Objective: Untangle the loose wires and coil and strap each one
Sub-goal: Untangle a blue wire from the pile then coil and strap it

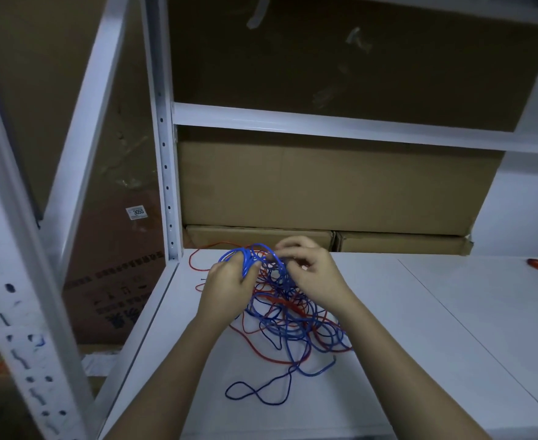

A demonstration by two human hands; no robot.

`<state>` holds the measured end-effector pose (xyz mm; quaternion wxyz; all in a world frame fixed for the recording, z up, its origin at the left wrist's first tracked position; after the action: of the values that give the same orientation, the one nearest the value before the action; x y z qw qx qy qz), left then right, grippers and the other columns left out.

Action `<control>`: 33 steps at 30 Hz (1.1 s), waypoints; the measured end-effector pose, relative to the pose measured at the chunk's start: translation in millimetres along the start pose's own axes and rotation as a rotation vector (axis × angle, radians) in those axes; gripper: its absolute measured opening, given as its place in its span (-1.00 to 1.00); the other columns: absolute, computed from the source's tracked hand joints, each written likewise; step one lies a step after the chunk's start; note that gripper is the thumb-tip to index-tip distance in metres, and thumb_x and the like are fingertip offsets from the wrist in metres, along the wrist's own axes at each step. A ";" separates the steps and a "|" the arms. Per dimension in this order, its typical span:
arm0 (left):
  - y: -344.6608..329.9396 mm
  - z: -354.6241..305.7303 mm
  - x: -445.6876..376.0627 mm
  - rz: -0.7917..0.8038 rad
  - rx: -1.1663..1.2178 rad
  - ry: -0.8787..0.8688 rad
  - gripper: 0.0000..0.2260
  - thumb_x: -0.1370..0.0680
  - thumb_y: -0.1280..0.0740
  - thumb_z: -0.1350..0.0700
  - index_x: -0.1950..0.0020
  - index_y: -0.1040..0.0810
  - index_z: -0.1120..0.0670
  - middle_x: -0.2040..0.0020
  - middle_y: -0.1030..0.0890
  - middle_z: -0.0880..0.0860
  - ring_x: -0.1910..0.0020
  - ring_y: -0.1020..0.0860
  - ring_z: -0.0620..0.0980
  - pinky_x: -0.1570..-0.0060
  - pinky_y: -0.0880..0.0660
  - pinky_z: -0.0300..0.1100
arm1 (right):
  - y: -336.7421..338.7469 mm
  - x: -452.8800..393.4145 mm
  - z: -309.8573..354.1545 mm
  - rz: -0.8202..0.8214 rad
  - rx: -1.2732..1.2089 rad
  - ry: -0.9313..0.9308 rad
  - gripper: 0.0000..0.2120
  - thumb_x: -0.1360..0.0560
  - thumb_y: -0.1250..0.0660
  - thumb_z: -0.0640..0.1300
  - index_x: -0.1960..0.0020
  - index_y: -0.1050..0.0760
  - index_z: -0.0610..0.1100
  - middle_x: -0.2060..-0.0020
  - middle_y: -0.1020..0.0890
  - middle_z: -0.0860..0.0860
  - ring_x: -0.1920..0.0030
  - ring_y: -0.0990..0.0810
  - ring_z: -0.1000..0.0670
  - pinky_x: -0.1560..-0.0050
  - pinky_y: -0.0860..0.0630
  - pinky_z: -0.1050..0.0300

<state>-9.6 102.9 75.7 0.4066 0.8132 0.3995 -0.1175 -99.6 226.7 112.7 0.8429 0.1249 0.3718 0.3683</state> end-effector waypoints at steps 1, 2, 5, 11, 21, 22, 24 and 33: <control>-2.4 0.8 0.7 0.037 0.029 0.018 -0.70 -0.61 -0.24 0.02 0.24 -0.36 0.17 0.40 -0.37 0.04 0.37 -0.35 0.05 0.35 -0.27 -0.05 | 0.1 0.1 -0.2 -0.010 0.033 0.035 -0.73 -0.50 -0.27 -0.39 -0.04 -0.65 -0.14 0.02 -0.57 0.07 0.05 -0.52 0.19 0.11 -0.40 0.33; -4.7 1.6 1.0 0.085 0.064 0.034 -0.73 -0.61 -0.24 0.03 0.17 -0.42 0.20 0.37 -0.41 0.08 0.35 -0.38 0.07 0.32 -0.33 -0.03 | -2.1 -0.4 0.2 0.014 0.078 0.077 -0.76 -0.50 -0.33 -0.35 -0.08 -0.64 -0.13 0.02 -0.59 0.06 0.04 -0.53 0.17 0.08 -0.42 0.32; -8.0 -1.2 2.7 0.257 0.167 0.034 -0.87 -0.60 -0.26 0.08 0.01 -0.51 0.14 0.27 -0.49 0.14 0.31 -0.44 0.10 0.23 -0.44 0.04 | -13.9 -2.2 0.0 0.171 0.279 0.169 -0.73 -0.50 -0.39 -0.24 -0.18 -0.61 -0.09 -0.05 -0.59 0.02 -0.06 -0.50 0.06 -0.06 -0.41 0.25; -7.6 -3.5 6.5 0.484 0.262 0.079 -0.85 -0.48 -0.18 0.10 0.10 -0.47 0.17 0.31 -0.42 0.08 0.31 -0.35 0.02 0.23 -0.29 -0.03 | -16.2 -2.4 -9.6 0.292 0.348 0.146 -0.51 -0.48 -0.37 -0.27 -0.37 -0.46 0.02 -0.12 -0.50 0.09 -0.03 -0.48 0.08 0.02 -0.44 0.19; -15.3 9.7 -1.9 0.332 0.349 0.194 -0.56 -0.63 -0.14 -0.13 0.29 -0.56 0.12 0.43 -0.53 0.06 0.42 -0.48 -0.05 0.19 -0.43 -0.11 | -29.2 -3.9 -25.8 0.303 0.449 0.113 -0.72 -0.45 -0.43 0.00 -0.15 -0.60 0.05 0.14 -0.61 0.06 0.19 -0.48 0.07 0.17 -0.47 0.06; -14.3 10.0 -3.3 0.301 0.356 0.195 -0.62 -0.62 -0.18 -0.11 0.22 -0.54 0.12 0.42 -0.53 0.07 0.42 -0.48 -0.03 0.20 -0.45 -0.07 | -30.4 -4.7 -26.9 0.279 0.446 0.088 -0.72 -0.45 -0.42 0.03 -0.16 -0.59 0.08 0.17 -0.59 0.11 0.22 -0.45 0.11 0.21 -0.43 0.10; -12.1 12.5 -3.1 0.225 0.236 0.174 -0.74 -0.61 -0.21 -0.10 0.10 -0.49 0.07 0.33 -0.57 0.00 0.31 -0.54 -0.06 0.13 -0.46 -0.05 | -30.5 -6.2 -31.3 0.232 0.491 0.025 -0.69 -0.48 -0.39 0.04 -0.21 -0.55 0.09 0.20 -0.52 0.17 0.24 -0.42 0.14 0.25 -0.34 0.16; -19.6 7.5 16.8 0.061 0.069 0.114 -0.81 -0.58 -0.28 0.01 0.17 -0.49 0.09 0.17 -0.49 0.01 0.20 -0.47 0.00 0.20 -0.46 -0.09 | -43.9 -6.6 -35.3 0.170 0.714 -0.018 -0.83 -0.51 -0.27 -0.01 -0.04 -0.57 -0.01 0.08 -0.55 0.01 0.06 -0.53 -0.05 0.26 -0.32 0.14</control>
<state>-12.2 113.4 51.0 0.3581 0.8440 0.3926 -0.0723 -104.8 189.1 70.5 0.7157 0.4450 0.4579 0.2830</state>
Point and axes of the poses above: each hand's wrist, its own x-axis away from the middle knuckle, its own y-axis out of the back of the hand, z = x × y, the point moved 6 cm from there along -x, towards the middle knuckle
